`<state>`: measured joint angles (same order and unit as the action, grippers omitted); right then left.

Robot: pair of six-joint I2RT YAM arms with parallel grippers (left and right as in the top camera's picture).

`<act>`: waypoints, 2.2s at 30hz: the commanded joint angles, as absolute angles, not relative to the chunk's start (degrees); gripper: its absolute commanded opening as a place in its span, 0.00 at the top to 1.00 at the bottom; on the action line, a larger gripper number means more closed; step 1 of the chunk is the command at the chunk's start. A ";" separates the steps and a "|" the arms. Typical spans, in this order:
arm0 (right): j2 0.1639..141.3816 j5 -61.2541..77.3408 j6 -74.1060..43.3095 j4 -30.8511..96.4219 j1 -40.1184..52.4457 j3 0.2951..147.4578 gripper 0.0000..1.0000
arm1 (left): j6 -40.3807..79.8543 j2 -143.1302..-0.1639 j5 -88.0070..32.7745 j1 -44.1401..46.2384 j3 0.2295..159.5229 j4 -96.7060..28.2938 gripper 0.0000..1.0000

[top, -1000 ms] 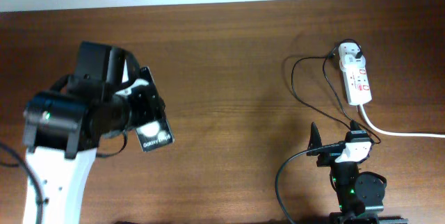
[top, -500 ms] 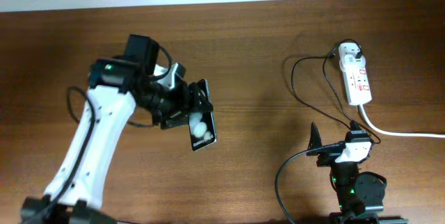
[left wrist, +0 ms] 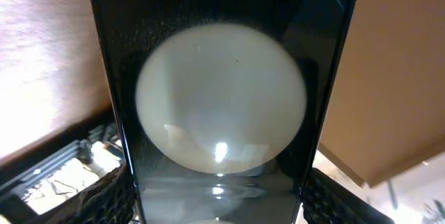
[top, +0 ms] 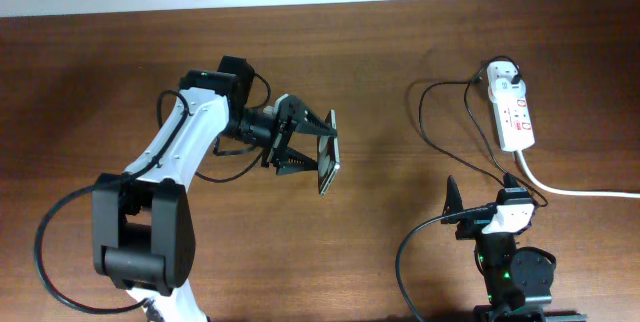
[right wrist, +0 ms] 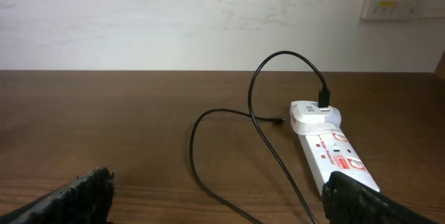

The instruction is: Plug charger to phone and switch on socket

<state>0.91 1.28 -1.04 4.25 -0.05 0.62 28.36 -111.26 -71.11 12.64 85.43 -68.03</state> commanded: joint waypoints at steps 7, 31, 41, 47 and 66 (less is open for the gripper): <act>0.51 0.80 -0.84 4.54 0.36 0.32 0.01 | 29.12 -111.46 -78.67 12.60 85.43 -67.96 0.36; 0.51 0.78 -0.84 4.54 0.36 0.32 0.02 | 29.06 -111.46 -78.19 12.60 85.43 -62.35 0.41; 0.51 18.94 -33.43 3.01 0.38 0.32 0.01 | 29.12 -111.44 -82.06 12.58 85.43 -61.01 0.41; 0.51 26.57 -66.70 2.74 0.36 0.32 0.01 | 31.97 -111.44 -76.27 12.60 85.43 -46.89 0.39; 50.24 -4.82 -33.43 20.95 36.73 45.08 0.01 | 56.73 -111.44 -64.27 12.60 85.43 -35.59 0.40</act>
<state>47.31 10.09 -34.15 26.04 30.22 44.12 51.81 -111.26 -59.72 12.64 84.95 -35.94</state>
